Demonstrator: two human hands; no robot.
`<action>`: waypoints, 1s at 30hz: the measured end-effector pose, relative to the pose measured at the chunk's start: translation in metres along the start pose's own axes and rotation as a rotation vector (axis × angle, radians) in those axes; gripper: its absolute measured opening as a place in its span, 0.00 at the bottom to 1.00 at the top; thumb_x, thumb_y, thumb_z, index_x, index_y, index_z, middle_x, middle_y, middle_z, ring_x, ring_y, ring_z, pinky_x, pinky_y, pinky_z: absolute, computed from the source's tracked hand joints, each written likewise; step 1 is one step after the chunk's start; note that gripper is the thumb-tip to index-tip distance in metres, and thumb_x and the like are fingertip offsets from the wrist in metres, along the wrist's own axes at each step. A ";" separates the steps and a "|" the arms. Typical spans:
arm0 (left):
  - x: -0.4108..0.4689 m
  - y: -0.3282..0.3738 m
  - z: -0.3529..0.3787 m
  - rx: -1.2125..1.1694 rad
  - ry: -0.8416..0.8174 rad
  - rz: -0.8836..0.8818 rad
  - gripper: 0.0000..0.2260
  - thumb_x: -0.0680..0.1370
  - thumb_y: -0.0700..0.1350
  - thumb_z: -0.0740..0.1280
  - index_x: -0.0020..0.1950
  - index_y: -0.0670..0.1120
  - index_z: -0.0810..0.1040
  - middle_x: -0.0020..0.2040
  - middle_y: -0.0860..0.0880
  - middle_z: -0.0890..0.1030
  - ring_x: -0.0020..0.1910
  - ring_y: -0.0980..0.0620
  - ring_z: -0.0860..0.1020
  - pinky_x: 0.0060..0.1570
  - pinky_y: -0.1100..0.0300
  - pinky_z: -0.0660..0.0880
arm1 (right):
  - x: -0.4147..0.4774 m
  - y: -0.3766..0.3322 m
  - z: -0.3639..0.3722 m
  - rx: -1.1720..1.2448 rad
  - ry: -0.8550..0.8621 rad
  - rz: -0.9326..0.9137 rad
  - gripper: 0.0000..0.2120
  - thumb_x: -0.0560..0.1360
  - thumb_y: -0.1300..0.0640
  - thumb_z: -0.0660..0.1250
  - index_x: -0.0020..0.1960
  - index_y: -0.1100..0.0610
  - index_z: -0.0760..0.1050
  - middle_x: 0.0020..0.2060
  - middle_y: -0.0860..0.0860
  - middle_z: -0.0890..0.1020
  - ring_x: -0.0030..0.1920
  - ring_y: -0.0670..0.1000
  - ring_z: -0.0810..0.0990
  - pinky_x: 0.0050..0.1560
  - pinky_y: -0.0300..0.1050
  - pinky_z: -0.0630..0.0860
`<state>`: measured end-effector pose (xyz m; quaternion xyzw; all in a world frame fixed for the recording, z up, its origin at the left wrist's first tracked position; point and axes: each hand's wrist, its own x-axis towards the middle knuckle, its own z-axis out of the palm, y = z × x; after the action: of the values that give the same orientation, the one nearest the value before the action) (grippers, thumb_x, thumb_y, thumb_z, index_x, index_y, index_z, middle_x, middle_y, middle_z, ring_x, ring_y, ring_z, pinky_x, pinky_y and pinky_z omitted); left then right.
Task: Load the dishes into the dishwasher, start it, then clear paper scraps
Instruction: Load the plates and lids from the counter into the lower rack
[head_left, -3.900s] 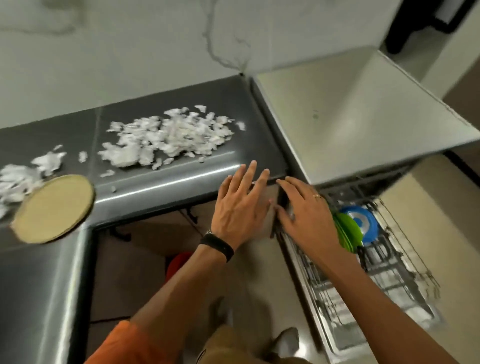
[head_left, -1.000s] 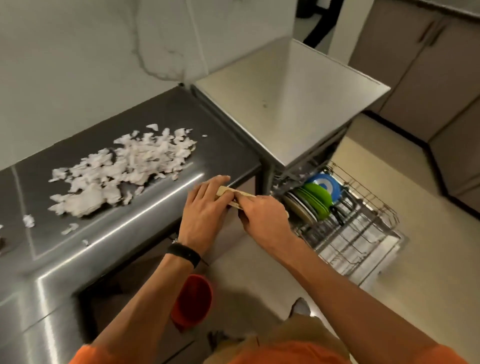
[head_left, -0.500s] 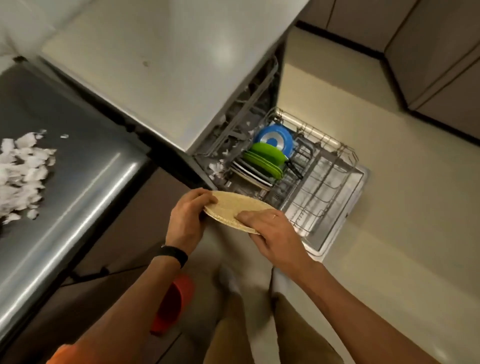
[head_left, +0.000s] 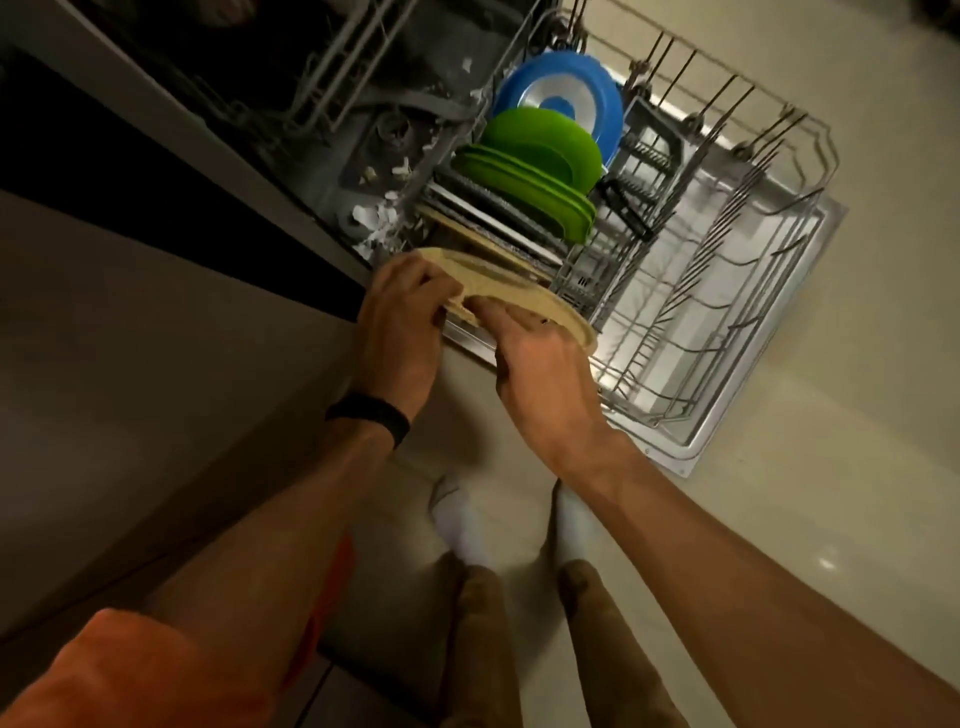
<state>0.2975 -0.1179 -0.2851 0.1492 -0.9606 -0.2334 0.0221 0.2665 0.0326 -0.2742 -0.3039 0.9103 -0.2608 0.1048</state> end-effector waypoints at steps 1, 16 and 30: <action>0.002 -0.004 0.006 -0.002 -0.001 0.014 0.15 0.74 0.30 0.62 0.54 0.39 0.85 0.54 0.41 0.82 0.64 0.38 0.75 0.61 0.48 0.75 | 0.003 0.006 0.009 0.018 0.006 -0.008 0.29 0.69 0.75 0.66 0.68 0.59 0.77 0.59 0.57 0.84 0.52 0.62 0.85 0.49 0.57 0.83; 0.025 -0.036 0.042 0.006 -0.031 0.018 0.12 0.76 0.29 0.67 0.55 0.41 0.84 0.57 0.44 0.81 0.68 0.43 0.73 0.63 0.61 0.67 | 0.027 0.038 0.064 0.043 0.075 -0.015 0.26 0.72 0.75 0.66 0.68 0.59 0.78 0.60 0.57 0.84 0.54 0.59 0.85 0.55 0.58 0.82; 0.039 -0.042 0.053 0.007 -0.049 0.064 0.12 0.78 0.30 0.64 0.56 0.40 0.83 0.56 0.43 0.82 0.70 0.41 0.73 0.68 0.50 0.73 | 0.034 0.044 0.071 0.139 0.044 0.079 0.29 0.75 0.74 0.62 0.74 0.57 0.73 0.64 0.57 0.81 0.59 0.57 0.83 0.63 0.49 0.77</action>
<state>0.2658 -0.1414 -0.3524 0.1129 -0.9659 -0.2328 0.0055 0.2426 0.0132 -0.3590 -0.2540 0.9033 -0.3256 0.1158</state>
